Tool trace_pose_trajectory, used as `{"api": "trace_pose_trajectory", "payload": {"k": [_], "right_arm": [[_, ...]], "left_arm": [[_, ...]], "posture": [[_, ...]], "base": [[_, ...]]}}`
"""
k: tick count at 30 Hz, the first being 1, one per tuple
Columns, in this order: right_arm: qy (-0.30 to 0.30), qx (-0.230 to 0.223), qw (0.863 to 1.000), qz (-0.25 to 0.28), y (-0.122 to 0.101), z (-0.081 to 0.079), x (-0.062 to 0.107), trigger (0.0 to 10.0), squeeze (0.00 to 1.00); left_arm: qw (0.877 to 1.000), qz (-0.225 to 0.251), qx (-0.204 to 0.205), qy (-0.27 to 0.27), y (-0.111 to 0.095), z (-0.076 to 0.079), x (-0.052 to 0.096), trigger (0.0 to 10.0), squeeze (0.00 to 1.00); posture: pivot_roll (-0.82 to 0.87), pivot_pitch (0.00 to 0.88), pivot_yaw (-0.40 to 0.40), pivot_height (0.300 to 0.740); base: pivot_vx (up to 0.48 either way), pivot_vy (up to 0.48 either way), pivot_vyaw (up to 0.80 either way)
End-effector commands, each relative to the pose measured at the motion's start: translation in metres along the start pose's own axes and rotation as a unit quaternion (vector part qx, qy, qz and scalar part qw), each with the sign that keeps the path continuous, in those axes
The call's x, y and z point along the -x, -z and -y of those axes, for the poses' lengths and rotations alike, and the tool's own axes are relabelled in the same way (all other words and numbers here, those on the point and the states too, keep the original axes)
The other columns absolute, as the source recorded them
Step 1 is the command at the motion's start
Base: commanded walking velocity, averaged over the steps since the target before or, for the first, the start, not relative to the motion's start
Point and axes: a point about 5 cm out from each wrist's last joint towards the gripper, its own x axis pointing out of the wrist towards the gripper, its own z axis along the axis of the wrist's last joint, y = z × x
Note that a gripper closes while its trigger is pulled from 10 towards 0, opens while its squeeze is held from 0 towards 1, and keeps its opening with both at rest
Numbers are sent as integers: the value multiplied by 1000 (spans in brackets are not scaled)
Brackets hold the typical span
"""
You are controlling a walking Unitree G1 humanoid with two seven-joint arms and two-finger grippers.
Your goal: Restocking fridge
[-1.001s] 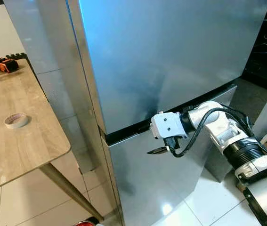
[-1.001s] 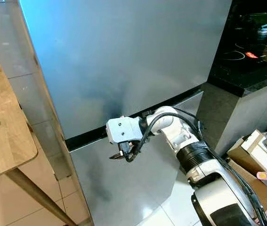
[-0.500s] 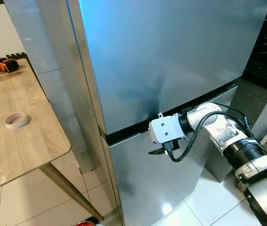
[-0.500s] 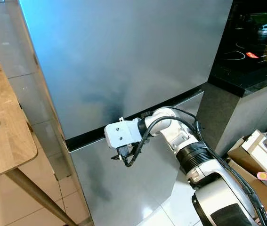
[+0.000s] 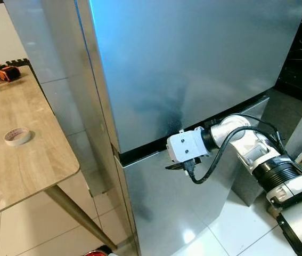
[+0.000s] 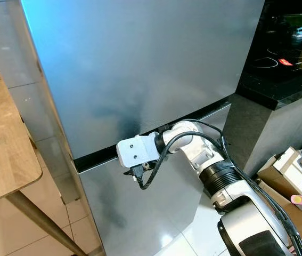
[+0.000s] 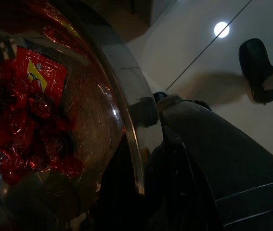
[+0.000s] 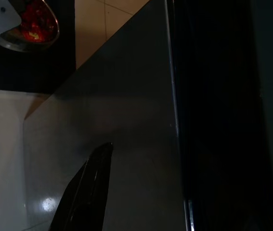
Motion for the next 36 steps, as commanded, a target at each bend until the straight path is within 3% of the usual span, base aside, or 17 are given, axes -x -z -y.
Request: {"api": "trace_pose_trajectory", "payload": {"k": [1, 14, 36], "right_arm": [[-54, -9, 998, 1, 4, -16, -7, 10000, 0], [-103, -21, 992, 72, -10, -26, -2, 10000, 0], [-91, -38, 986, 134, -26, -22, 5, 10000, 0]], "left_arm": [[999, -54, 4, 3, 30, 3, 5, 10000, 0], [999, -55, 1, 4, 30, 3, 5, 10000, 0], [999, -54, 0, 5, 29, 2, 5, 10000, 0]], "posture": [[-85, 29, -4, 740], [-83, 28, -4, 740], [-85, 30, 1, 740]], "base": [[0, 0, 0], [0, 0, 0], [0, 0, 0]]}}
